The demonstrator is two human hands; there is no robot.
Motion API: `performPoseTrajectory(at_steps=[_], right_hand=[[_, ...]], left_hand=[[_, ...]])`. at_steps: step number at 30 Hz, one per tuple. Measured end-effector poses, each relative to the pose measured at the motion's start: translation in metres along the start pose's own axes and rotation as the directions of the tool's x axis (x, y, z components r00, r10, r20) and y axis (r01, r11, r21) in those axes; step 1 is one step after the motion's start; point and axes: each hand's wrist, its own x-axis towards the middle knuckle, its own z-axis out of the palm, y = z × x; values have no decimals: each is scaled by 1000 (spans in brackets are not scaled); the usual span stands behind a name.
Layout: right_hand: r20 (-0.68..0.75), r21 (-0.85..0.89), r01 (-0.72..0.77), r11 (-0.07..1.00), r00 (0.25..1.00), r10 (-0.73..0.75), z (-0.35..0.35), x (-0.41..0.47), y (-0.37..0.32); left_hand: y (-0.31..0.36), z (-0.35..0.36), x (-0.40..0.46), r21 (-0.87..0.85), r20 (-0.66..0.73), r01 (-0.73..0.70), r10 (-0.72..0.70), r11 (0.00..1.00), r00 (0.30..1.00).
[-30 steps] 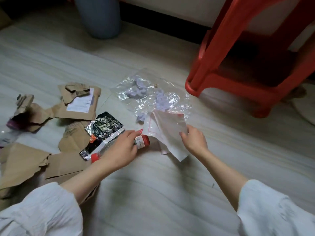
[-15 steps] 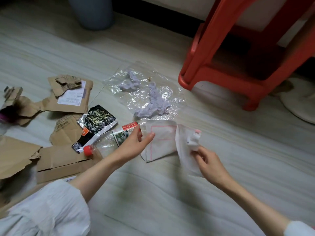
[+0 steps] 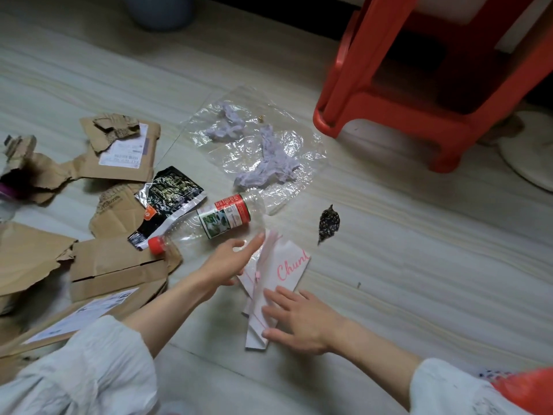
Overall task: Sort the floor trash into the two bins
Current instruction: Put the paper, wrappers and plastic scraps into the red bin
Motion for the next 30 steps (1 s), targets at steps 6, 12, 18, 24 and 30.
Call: performPoseTrajectory(at_steps=[6,12,18,24,30], right_hand=[[-518,265,-199,943,796,314,-1,23,28],[-356,392,-437,809,739,572,-18,50,31],[-599,242,-194,951,741,303,-18,33,12],[-790,-129,-44,991,609,-76,-9,13,6],[-614,-414,22,910,731,-297,31,6,-4]], left_hand=[[-31,9,21,589,-115,-71,170,805,979],[-55,6,12,539,-79,-170,251,825,965],[-74,-7,1,626,-139,-374,570,684,810],[-68,-6,-4,876,147,-472,874,103,463],[-84,-6,-8,865,385,-461,850,-198,360]])
